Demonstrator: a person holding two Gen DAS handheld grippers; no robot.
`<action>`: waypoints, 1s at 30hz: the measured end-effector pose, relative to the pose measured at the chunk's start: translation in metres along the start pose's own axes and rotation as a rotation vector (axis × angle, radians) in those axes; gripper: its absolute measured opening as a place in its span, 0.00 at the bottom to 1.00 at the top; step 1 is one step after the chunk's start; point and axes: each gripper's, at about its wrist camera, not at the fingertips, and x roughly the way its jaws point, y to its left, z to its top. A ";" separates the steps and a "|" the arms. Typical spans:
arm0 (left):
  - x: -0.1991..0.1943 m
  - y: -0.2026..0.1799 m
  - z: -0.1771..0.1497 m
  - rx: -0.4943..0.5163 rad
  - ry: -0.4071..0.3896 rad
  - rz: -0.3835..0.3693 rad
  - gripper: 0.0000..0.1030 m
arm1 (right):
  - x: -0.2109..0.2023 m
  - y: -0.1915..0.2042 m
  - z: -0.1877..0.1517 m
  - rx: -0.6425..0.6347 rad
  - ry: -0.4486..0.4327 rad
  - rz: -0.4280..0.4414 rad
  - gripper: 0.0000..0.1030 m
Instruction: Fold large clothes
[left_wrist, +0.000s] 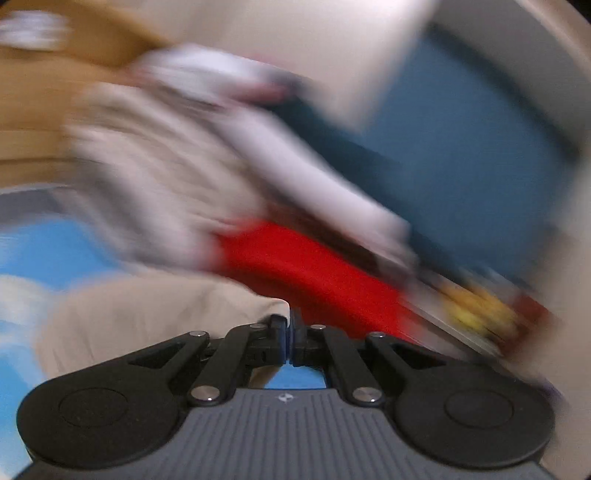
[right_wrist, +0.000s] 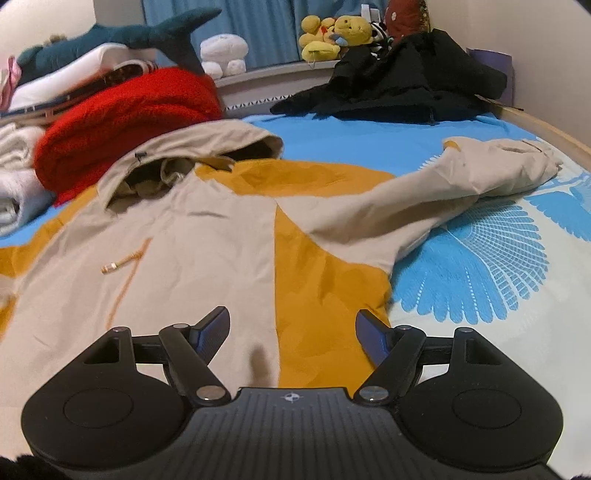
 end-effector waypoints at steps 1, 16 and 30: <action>-0.003 -0.042 -0.024 0.057 0.056 -0.086 0.19 | -0.002 0.000 0.002 0.007 -0.006 0.007 0.74; -0.005 0.093 -0.123 0.212 0.288 0.135 1.00 | 0.006 -0.003 0.027 0.081 0.010 0.196 0.74; 0.074 0.139 -0.190 0.030 0.637 0.165 0.33 | 0.183 0.037 0.119 0.506 0.036 0.053 0.75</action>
